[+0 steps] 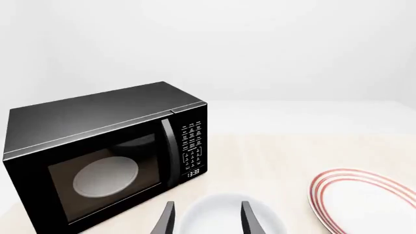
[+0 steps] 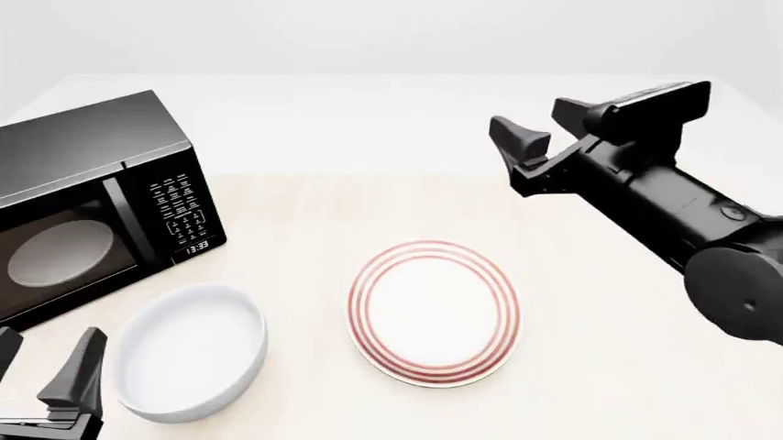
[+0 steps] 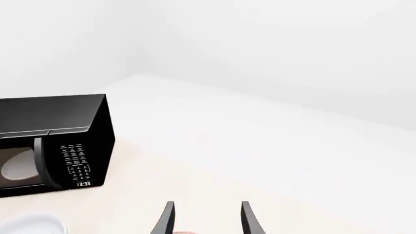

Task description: Put the white bowl to the right of the plate.

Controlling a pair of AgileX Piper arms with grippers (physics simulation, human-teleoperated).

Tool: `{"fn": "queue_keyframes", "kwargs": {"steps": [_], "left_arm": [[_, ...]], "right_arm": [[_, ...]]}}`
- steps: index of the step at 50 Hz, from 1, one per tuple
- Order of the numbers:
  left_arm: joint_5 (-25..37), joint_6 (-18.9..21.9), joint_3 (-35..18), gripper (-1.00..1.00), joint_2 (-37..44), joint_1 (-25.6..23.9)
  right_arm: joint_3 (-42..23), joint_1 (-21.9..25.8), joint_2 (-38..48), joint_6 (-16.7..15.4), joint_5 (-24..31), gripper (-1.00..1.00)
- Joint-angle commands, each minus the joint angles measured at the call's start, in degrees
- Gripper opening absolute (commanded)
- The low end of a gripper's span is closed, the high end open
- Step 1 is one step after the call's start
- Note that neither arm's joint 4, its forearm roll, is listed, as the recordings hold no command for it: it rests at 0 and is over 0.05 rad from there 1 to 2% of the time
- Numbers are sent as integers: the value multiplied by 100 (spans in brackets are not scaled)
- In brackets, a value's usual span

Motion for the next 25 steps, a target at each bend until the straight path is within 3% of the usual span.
{"fn": "queue_keyframes", "kwargs": {"steps": [1,19,20,25], "left_arm": [[0,0,0,100,0,0],[0,0,0,100,0,0],[0,0,0,100,0,0],[0,0,0,100,0,0]], "right_arm": [[-812,514,898,-21,97,100],[-1663,1158,1888,37,406,100],[-1851,1095,2119,-94,599,100],[-1968,1226,2277,79,566,100]]}}
